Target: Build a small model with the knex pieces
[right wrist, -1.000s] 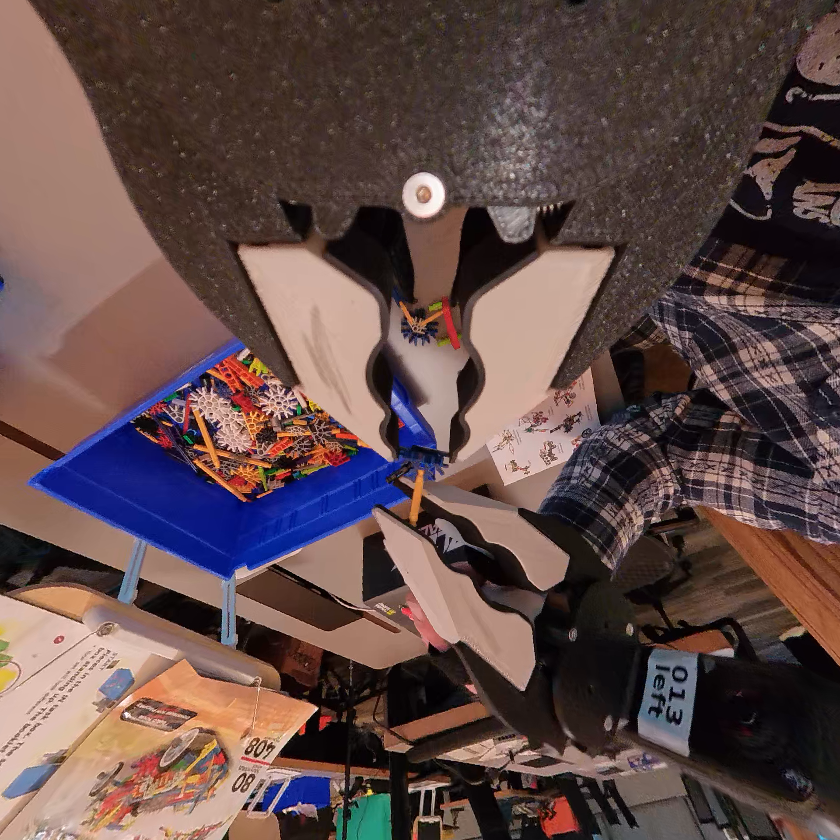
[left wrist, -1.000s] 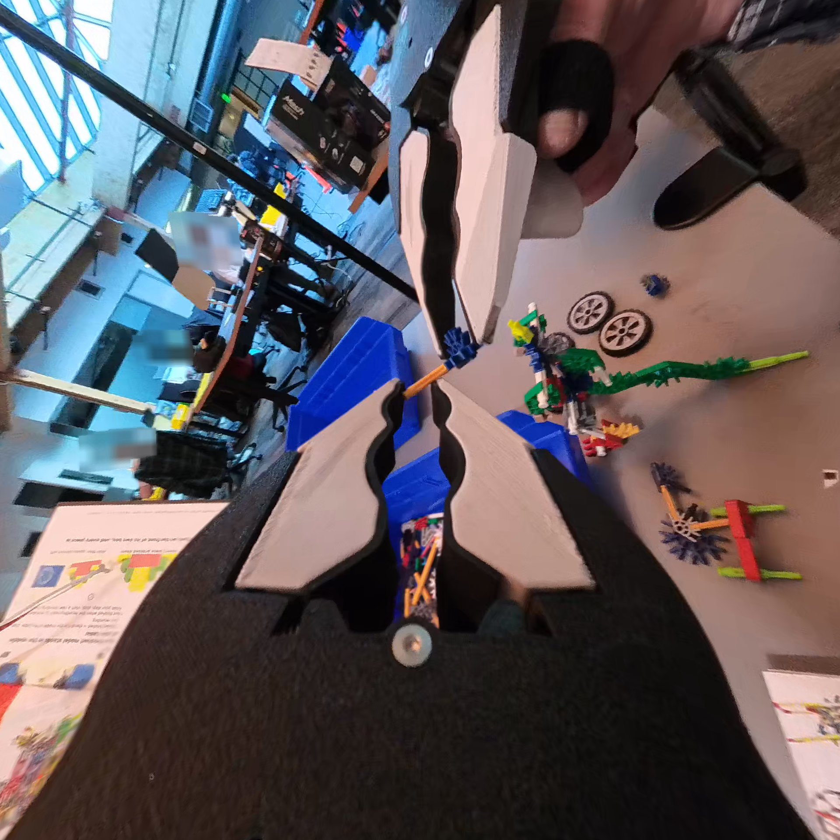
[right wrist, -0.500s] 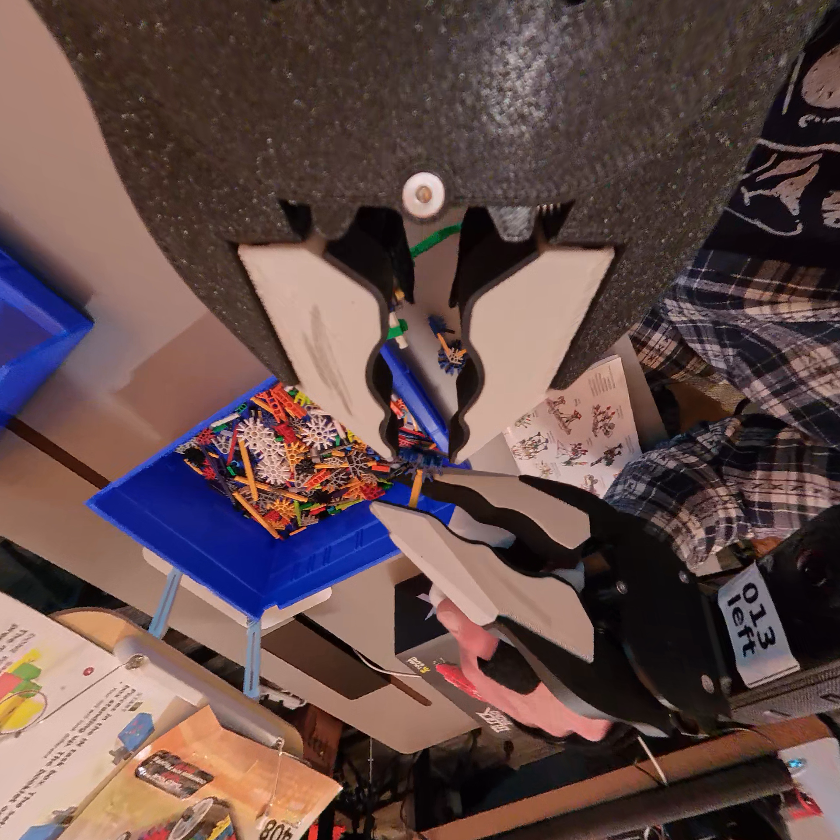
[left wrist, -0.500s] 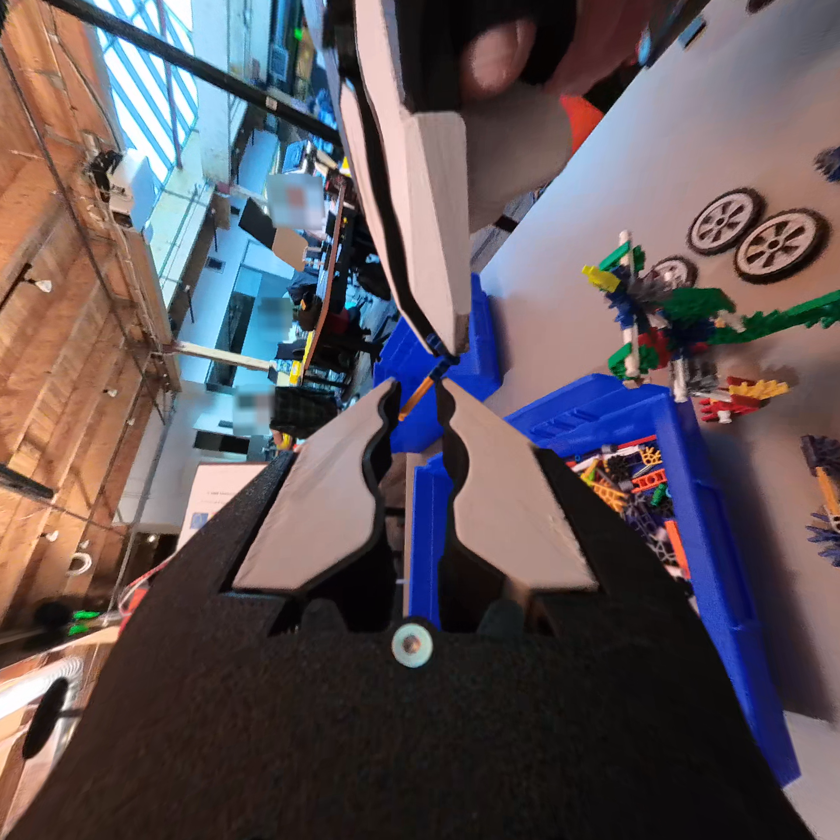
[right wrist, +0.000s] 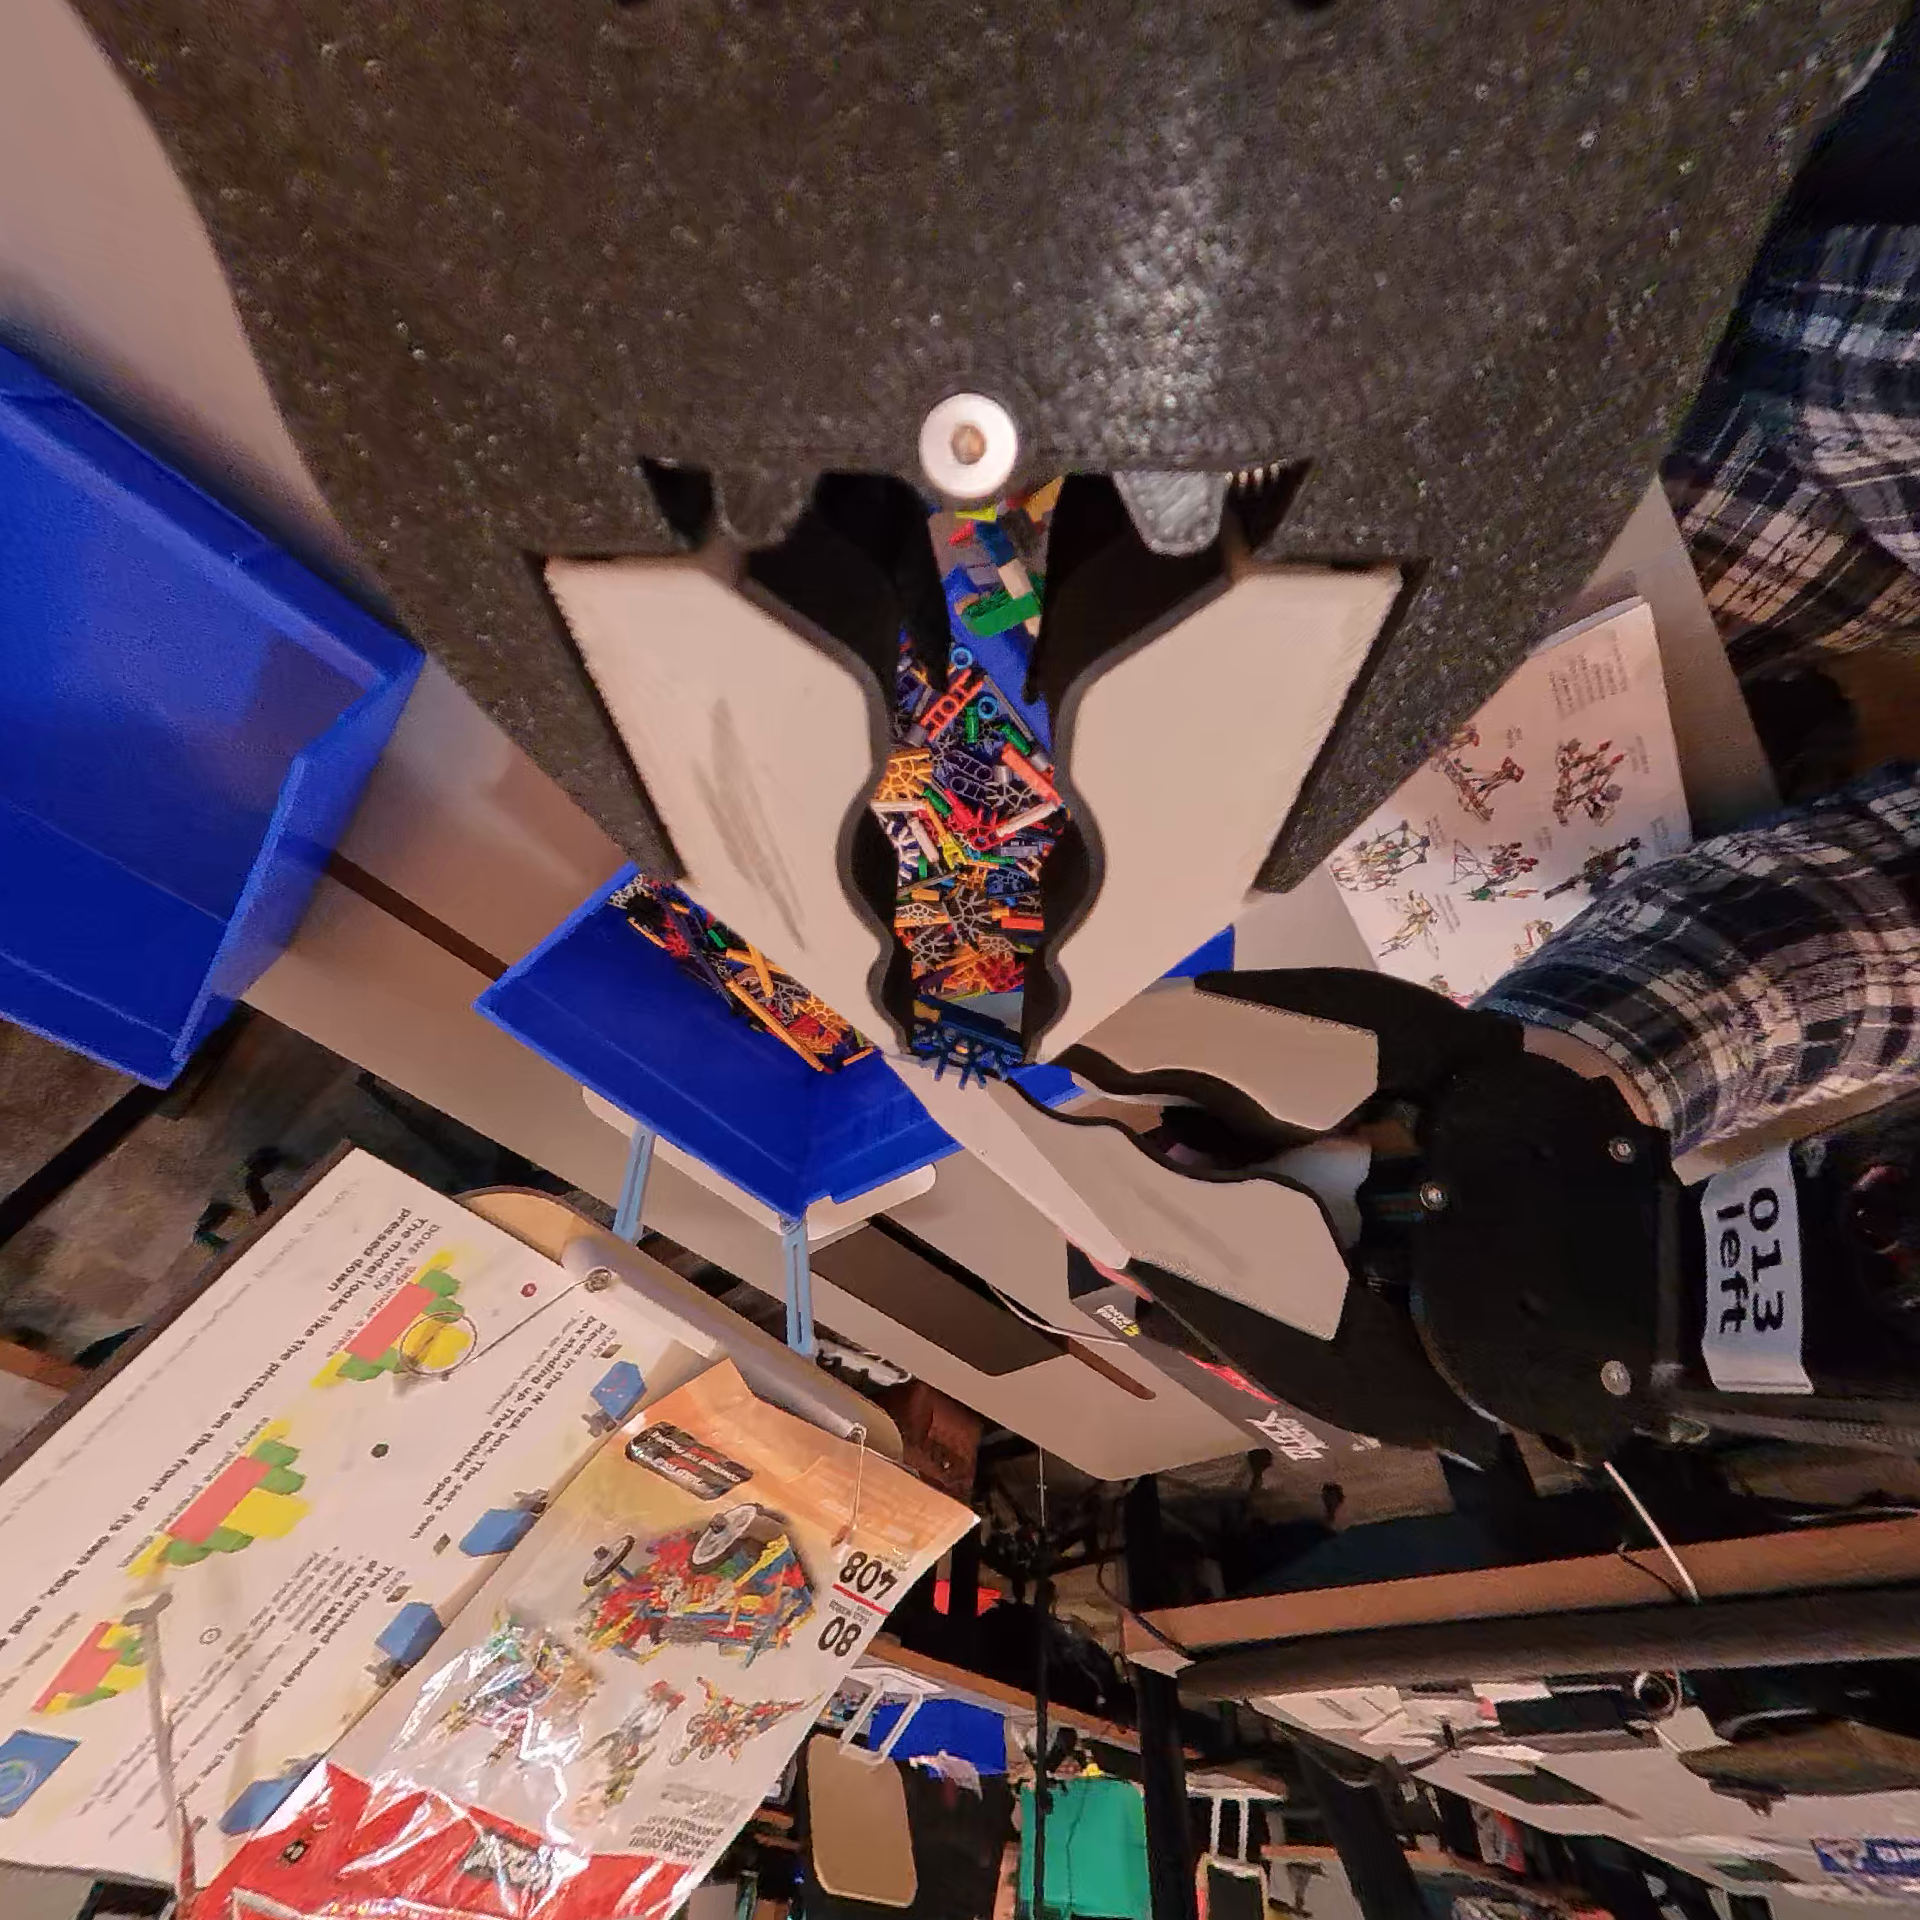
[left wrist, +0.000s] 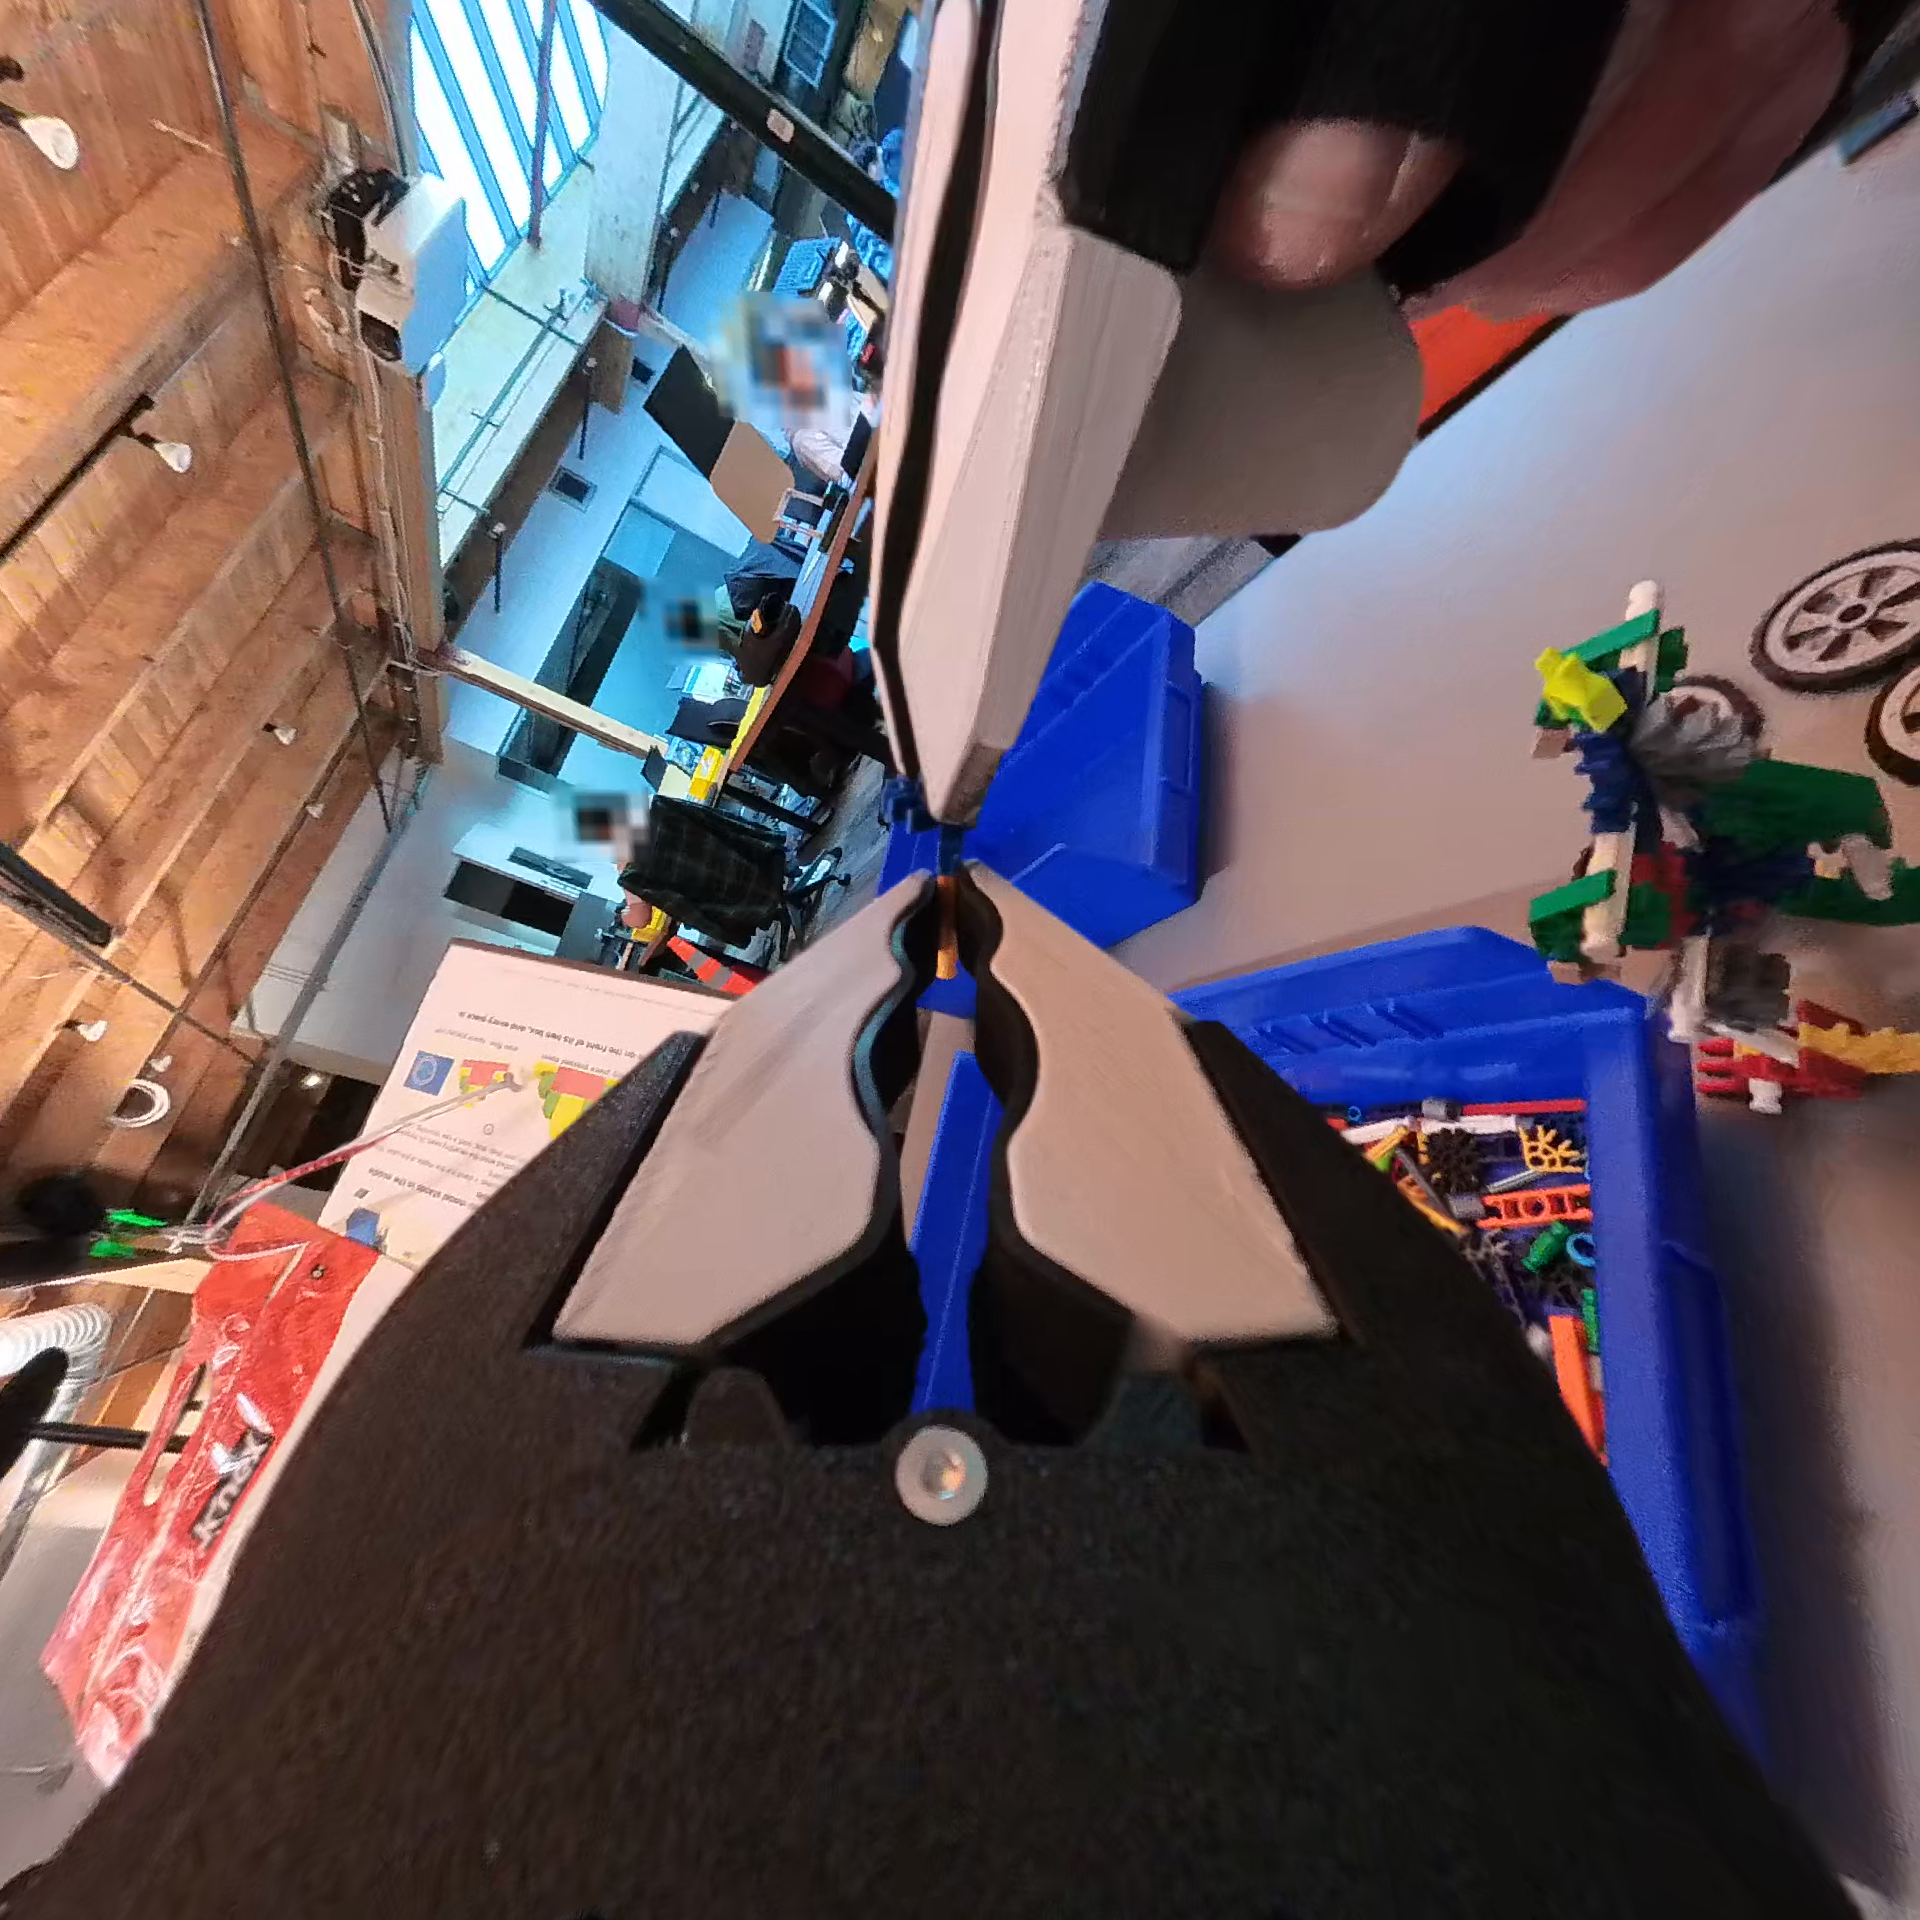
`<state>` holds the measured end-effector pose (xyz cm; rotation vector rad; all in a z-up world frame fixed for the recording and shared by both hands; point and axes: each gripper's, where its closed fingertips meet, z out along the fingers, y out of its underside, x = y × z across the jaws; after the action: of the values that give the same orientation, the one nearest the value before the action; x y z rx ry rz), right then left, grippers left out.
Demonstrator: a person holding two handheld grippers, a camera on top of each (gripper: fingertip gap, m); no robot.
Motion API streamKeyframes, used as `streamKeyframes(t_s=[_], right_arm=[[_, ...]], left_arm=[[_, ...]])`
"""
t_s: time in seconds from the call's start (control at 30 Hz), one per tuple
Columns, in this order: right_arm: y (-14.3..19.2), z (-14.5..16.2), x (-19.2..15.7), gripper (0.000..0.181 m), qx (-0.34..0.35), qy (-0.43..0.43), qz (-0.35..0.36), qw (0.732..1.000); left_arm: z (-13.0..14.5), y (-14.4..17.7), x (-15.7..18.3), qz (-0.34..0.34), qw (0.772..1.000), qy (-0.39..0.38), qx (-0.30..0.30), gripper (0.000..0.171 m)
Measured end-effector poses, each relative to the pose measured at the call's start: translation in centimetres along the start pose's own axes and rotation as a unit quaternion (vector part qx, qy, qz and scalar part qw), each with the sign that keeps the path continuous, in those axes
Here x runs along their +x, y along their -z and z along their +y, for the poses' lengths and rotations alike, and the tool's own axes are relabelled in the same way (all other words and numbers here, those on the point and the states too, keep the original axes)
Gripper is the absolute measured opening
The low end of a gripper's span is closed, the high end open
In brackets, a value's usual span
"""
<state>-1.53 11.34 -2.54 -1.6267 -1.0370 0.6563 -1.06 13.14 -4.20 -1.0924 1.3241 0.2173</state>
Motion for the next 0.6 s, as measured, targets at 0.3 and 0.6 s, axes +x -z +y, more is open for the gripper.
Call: streamKeyframes(t_s=[0.3,0.6], right_arm=[[0.5,0.0,-0.3,0.045,-0.036,0.148,-0.01,0.988],[-0.6,1.7,-1.9,0.016,-0.152,0.394,0.014,0.906]], left_arm=[[0.1,1.0,1.5,0.088,0.996,0.022,0.024,0.0],[0.1,1.5,2.8,0.119,0.993,-0.018,0.01,0.0]])
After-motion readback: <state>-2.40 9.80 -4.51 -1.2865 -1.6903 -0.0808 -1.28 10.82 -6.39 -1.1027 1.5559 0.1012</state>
